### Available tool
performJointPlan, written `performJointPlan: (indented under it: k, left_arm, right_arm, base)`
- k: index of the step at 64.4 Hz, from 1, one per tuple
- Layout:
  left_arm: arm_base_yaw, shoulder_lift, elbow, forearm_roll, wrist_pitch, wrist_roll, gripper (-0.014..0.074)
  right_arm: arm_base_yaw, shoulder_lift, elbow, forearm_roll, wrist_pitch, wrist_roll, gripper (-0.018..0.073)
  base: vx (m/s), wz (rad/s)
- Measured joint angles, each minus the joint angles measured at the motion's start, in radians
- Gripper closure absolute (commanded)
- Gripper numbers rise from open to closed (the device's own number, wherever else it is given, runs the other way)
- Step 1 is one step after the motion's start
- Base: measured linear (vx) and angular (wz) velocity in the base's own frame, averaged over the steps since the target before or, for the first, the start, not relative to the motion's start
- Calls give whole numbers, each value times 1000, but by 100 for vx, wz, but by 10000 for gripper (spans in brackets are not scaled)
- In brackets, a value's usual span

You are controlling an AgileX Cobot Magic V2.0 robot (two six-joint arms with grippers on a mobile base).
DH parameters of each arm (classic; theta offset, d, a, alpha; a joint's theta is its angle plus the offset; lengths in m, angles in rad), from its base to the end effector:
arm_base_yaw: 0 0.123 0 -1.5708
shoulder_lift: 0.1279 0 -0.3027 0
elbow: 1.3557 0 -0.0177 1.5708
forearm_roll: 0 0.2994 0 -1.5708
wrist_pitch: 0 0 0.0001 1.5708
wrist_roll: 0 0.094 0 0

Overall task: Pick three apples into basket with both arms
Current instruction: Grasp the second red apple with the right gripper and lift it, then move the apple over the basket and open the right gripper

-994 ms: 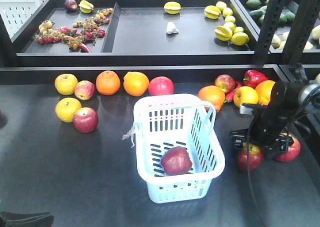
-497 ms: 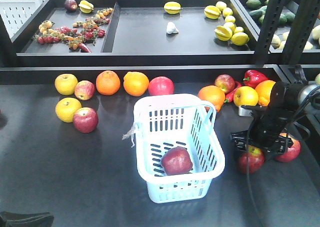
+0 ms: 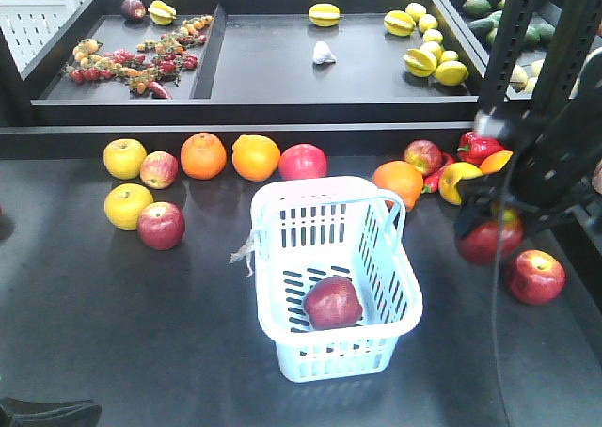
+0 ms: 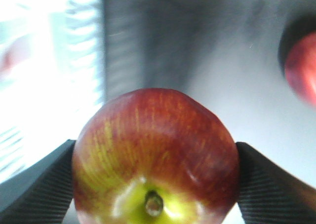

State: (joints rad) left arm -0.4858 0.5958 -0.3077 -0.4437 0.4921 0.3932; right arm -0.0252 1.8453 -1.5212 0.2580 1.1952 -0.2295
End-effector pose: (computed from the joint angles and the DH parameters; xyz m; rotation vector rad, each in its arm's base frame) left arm 0.1177 -0.0838 0.2251 0.6480 2.1570 -0.4932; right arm 0.4277 0.0115 0.2582 -0.1859 2.9489 0.3370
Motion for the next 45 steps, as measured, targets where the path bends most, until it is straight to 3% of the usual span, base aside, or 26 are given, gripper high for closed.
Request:
performJointPlan:
  k: [10,21,32,45]
  left_arm:
    - [0,0,0,0,0,0,604]
    - [0,0,0,0,0,0,604]
    - [0,0,0,0,0,0,604]
    - [0,0,0,0,0,0,604]
  right_arm:
    - [30,-105,31,42,22,-3,563]
    - [155,-173,128,89,1,-4,563]
    - [278,-157,174,146,-124,-3,563]
    - [363,-68,175,191,-279,-3,563]
  base:
    - [0,0]
    - [0,0]
    - [0,0]
    - [0,0]
